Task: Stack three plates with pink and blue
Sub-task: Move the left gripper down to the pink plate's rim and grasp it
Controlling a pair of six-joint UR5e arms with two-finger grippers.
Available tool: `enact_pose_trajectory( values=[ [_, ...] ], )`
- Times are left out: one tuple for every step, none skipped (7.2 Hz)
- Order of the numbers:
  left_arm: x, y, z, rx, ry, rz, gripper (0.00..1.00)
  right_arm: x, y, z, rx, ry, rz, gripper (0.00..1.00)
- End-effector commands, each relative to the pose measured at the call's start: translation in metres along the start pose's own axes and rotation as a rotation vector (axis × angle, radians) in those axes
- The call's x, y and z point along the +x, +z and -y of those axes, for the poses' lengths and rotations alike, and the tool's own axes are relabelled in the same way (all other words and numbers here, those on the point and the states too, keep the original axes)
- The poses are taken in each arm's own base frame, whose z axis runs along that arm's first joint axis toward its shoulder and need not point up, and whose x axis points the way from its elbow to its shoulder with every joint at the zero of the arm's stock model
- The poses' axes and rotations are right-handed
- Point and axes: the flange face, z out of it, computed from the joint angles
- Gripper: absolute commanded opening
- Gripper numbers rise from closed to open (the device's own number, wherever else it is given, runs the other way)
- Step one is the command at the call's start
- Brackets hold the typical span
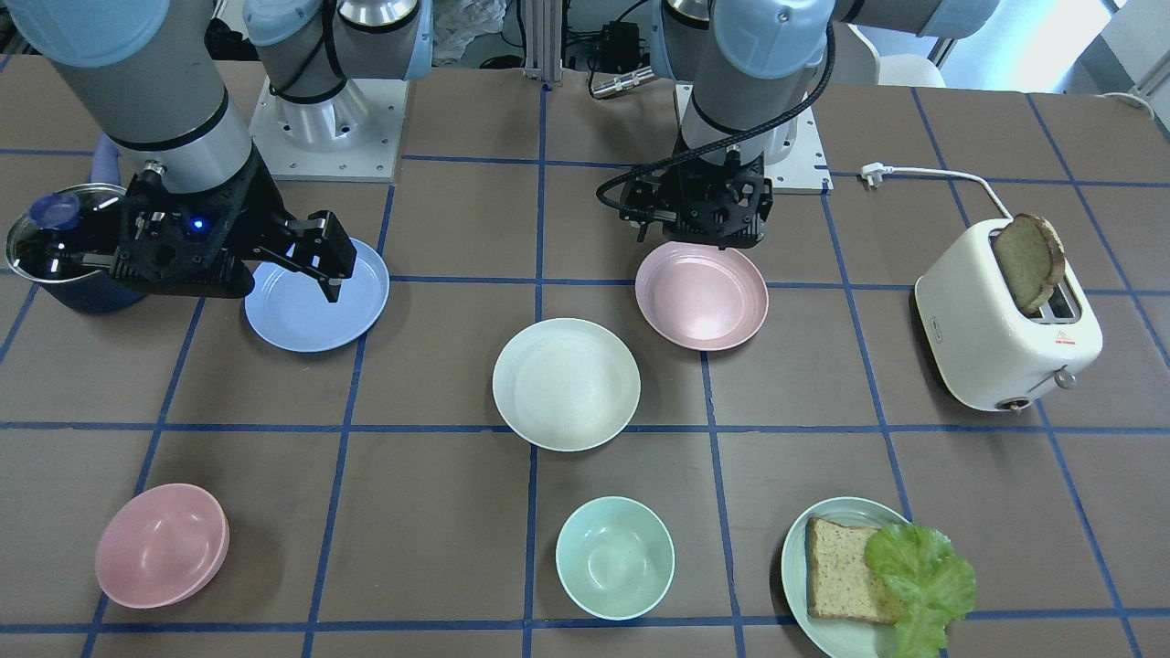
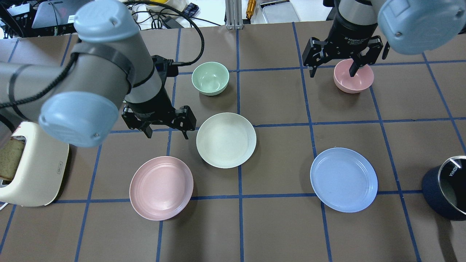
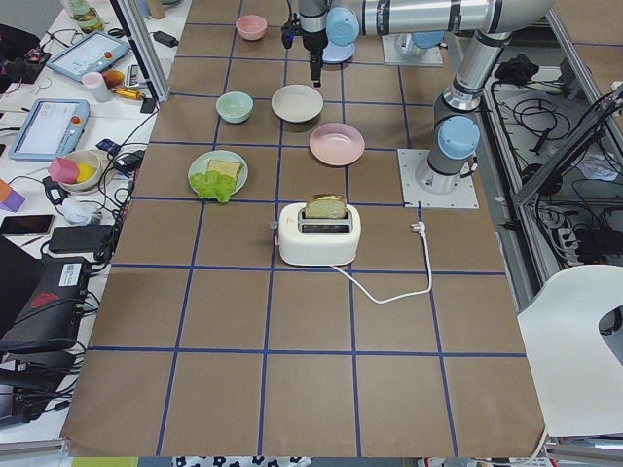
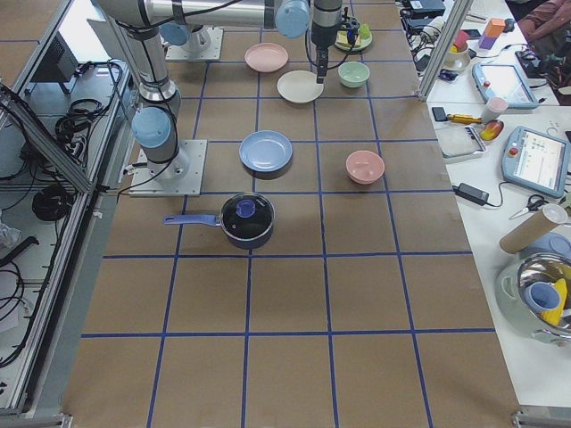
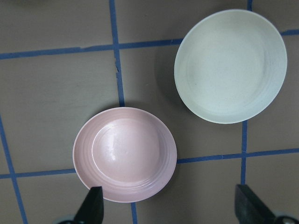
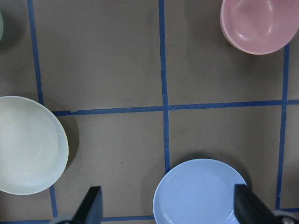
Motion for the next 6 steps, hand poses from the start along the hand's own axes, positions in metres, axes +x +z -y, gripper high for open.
enact_pose_trajectory(
  values=[
    [0.02,0.095,-0.033,0.045,0.041,0.002,1.0,0.0,0.001,0.0,-0.001,0.0,0.0,1.0],
    [0.023,0.129,-0.055,0.072,0.077,0.052,1.0,0.0,0.001,0.0,-0.001,0.0,0.0,1.0],
    [0.021,0.154,-0.065,0.107,0.088,0.088,1.0,0.0,0.001,0.0,-0.001,0.0,0.0,1.0],
    [0.018,0.172,-0.078,0.113,0.104,0.09,1.0,0.0,0.001,0.0,-0.001,0.0,0.0,1.0],
    [0.014,0.186,-0.089,0.102,0.108,0.092,0.87,0.0,-0.001,0.0,0.003,0.0,0.002,1.0],
    [0.015,0.187,-0.09,0.106,0.118,0.092,0.75,0.0,-0.001,0.0,0.003,0.0,0.0,1.0]
  ],
)
